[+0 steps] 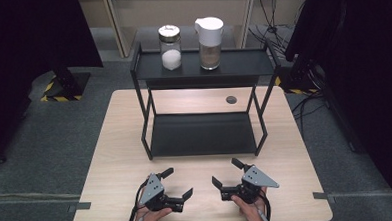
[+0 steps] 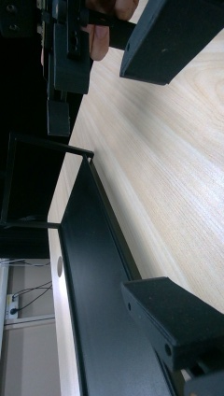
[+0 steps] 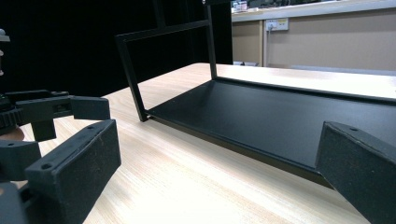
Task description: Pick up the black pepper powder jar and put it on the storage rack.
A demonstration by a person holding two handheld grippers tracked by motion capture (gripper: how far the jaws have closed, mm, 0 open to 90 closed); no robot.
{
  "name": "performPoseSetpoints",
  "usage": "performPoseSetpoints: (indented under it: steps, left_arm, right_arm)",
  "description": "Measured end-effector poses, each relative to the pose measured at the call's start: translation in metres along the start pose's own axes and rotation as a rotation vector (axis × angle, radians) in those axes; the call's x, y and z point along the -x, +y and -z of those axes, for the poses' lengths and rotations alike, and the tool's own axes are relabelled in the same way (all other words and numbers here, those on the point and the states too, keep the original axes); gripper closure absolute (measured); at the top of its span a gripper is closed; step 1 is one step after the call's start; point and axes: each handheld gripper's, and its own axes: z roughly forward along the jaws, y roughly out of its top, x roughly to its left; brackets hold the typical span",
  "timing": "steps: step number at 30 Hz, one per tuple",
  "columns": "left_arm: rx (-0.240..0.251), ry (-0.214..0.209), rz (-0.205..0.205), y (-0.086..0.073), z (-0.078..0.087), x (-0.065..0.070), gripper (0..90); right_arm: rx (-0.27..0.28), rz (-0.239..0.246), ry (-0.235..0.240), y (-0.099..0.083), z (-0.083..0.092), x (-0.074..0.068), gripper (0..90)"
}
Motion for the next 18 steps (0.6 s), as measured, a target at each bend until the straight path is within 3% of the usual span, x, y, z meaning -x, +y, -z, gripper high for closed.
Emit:
performPoseSetpoints:
  steps: [18]
  left_arm:
    - [0.000,0.001,-0.002,0.0001,-0.0001,0.0001,0.2]
  right_arm:
    - [0.003,-0.003,-0.001,-0.0006,0.0004,0.0005,0.5]
